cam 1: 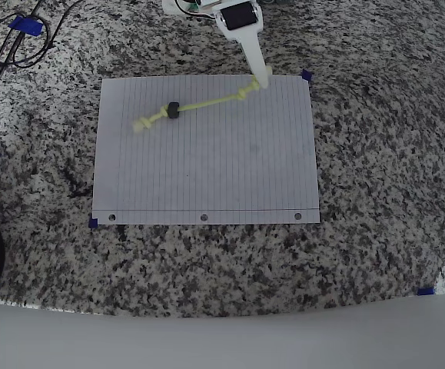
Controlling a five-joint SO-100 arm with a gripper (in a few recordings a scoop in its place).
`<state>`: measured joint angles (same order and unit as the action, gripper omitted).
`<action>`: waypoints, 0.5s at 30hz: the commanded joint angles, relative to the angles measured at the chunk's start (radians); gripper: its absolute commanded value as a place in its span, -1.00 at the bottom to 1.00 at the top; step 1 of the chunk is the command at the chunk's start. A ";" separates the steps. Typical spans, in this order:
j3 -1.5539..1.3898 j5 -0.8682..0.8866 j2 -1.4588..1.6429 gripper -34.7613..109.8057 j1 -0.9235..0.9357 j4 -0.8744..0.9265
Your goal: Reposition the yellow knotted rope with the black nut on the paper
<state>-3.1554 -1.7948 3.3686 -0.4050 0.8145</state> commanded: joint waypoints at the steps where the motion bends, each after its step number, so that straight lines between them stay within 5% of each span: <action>1: -0.041 -0.058 0.002 0.36 -0.017 -0.054; 15: -0.043 -0.252 0.040 0.42 -0.081 -0.178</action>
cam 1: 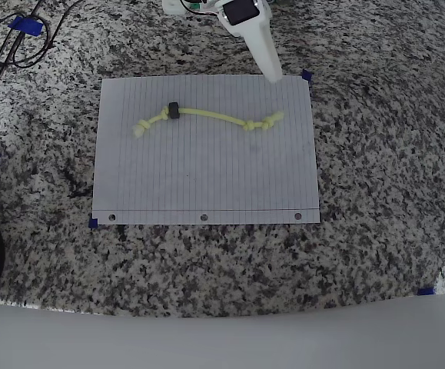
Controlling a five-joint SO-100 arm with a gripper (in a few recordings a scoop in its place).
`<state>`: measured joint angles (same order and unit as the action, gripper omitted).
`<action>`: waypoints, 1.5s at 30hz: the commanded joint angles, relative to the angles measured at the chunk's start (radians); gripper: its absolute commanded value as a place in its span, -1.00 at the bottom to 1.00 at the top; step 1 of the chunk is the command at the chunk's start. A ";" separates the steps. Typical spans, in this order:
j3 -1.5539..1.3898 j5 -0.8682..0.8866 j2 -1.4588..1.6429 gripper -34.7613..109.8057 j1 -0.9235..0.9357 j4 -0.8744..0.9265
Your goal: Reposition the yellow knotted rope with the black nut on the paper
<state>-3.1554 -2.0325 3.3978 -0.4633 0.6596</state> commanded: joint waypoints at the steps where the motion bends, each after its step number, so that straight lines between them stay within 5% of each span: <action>1: -0.041 -0.014 0.011 0.42 -0.023 -0.032; 8: -0.041 0.095 0.008 0.42 0.060 0.020; 18: 0.127 0.787 -0.291 0.42 0.371 0.204; 23: 0.344 0.994 -0.525 0.42 0.503 0.295; 37: 0.790 1.290 -1.109 0.36 0.678 0.443; 45: 0.862 1.463 -1.339 0.32 0.726 0.364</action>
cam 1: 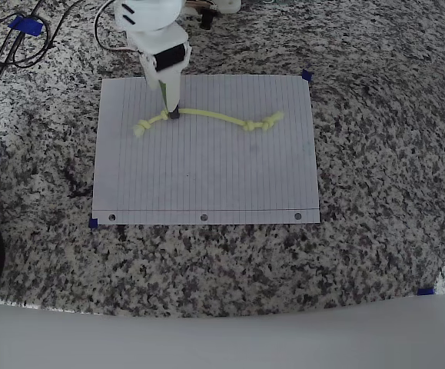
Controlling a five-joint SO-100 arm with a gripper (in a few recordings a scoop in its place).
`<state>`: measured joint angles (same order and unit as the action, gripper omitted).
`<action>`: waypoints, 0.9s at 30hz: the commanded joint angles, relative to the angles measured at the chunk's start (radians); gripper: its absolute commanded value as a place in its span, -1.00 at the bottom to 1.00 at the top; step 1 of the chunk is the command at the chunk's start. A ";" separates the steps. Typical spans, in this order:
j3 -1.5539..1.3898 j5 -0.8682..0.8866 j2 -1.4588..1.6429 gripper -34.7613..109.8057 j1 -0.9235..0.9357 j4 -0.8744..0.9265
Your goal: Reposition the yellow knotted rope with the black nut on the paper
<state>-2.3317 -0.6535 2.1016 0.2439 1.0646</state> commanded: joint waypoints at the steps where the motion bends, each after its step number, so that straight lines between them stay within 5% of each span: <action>1: 0.040 0.097 -0.064 0.32 0.029 -0.063; 27: 0.066 0.187 -0.336 0.12 0.083 -0.331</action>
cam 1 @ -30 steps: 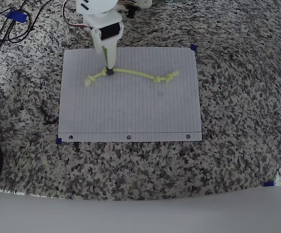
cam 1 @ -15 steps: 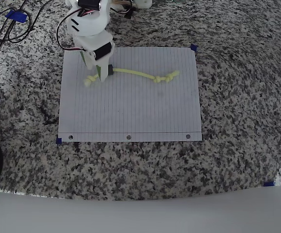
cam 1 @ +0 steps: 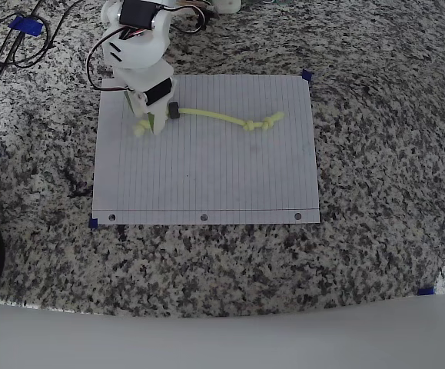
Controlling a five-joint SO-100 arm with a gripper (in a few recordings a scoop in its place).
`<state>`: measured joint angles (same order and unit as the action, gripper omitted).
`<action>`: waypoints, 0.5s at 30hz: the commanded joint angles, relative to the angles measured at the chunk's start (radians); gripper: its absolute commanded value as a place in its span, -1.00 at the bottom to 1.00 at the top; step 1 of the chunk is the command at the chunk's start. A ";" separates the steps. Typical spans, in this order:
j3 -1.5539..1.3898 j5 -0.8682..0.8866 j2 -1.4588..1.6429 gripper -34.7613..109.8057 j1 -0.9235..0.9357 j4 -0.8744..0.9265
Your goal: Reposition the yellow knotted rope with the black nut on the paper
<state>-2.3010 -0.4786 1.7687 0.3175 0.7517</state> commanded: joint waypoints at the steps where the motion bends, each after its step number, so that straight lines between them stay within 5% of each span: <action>1: 0.037 0.012 -0.009 0.12 0.012 -0.028; 15: 0.055 0.012 -0.058 0.04 0.000 -0.023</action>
<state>-2.2780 -0.4786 1.7073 0.3267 0.7240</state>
